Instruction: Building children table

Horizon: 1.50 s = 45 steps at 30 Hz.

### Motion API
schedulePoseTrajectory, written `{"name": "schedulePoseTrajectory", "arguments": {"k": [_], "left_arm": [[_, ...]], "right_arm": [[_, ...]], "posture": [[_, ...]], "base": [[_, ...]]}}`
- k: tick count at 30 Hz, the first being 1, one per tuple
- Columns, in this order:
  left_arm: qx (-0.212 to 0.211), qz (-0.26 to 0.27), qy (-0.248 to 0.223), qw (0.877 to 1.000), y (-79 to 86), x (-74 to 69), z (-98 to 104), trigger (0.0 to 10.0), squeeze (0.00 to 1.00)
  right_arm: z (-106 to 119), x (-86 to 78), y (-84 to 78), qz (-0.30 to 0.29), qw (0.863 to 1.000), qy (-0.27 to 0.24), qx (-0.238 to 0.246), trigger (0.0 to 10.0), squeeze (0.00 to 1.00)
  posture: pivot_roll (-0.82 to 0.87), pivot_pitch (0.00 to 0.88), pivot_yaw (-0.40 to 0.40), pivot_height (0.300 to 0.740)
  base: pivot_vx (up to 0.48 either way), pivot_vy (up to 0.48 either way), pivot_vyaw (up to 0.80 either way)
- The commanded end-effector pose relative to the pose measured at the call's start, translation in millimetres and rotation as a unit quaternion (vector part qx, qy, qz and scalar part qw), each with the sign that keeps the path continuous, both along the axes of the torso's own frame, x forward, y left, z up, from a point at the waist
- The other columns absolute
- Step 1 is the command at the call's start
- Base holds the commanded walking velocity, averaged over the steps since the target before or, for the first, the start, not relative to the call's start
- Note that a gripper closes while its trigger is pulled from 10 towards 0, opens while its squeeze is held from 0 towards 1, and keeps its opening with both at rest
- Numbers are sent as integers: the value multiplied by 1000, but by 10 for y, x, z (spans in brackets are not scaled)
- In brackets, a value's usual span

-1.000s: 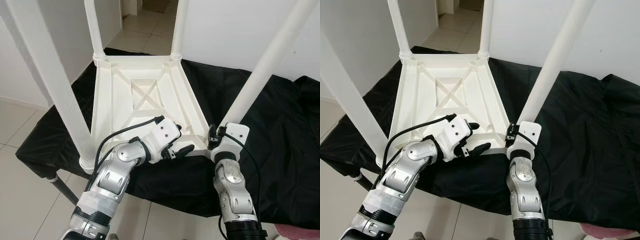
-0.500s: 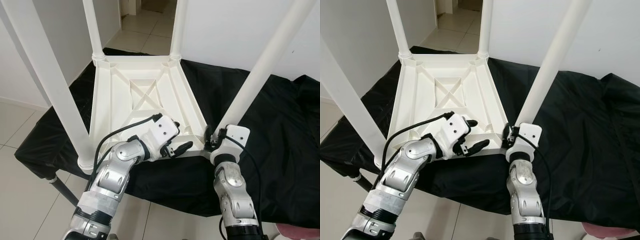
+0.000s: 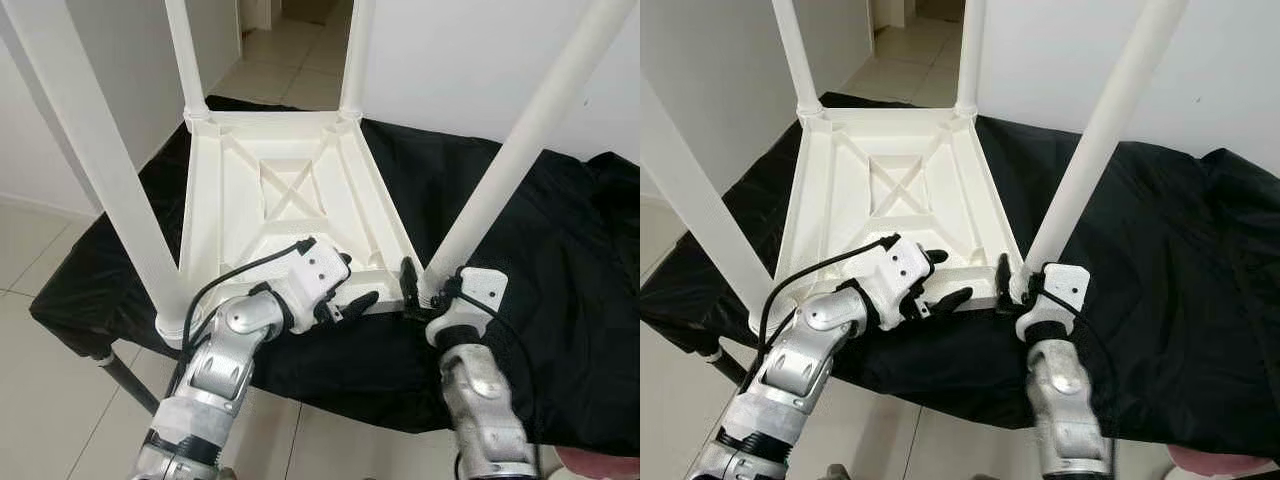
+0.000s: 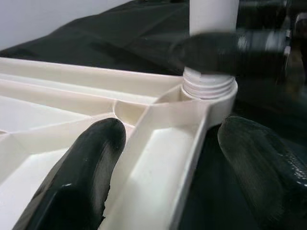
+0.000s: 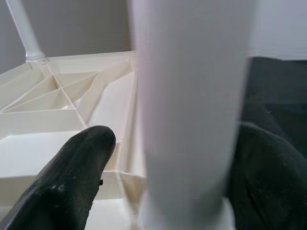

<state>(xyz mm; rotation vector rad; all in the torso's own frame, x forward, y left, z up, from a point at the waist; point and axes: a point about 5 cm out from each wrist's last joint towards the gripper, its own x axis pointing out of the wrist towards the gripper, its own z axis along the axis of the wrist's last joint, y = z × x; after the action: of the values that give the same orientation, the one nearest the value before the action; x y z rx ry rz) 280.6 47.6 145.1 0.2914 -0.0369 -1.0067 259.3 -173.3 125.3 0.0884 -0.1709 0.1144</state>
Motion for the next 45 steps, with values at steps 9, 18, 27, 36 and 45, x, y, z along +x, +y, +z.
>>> {"name": "schedulePoseTrajectory", "arguments": {"k": [9,18,27,36,45], "left_arm": [[-3,14,-3,1000,-83,-52,3,10000,0],[-3,-3,6,1000,-77,-27,42,10000,0],[-10,-3,13,1000,-51,7,70,10000,0],[-5,-3,13,1000,-62,-1,52,10000,0],[-3,-5,16,1000,-60,-2,45,10000,0]], "right_arm": [[21,201,-238,133,990,8,-56,10000,0],[-42,332,-198,240,967,34,-78,8745,0],[-51,392,-238,249,963,35,-97,0,0],[-41,377,-221,202,977,24,-71,10000,0],[-41,258,-124,91,994,23,-59,10000,0]], "posture": [[-55,0,-30,740],[-56,0,-19,740],[-57,0,-31,740],[-58,0,-37,740],[-64,0,-31,740]], "base": [[0,0,0],[0,0,0],[0,0,0],[0,0,0],[0,0,0]]}}
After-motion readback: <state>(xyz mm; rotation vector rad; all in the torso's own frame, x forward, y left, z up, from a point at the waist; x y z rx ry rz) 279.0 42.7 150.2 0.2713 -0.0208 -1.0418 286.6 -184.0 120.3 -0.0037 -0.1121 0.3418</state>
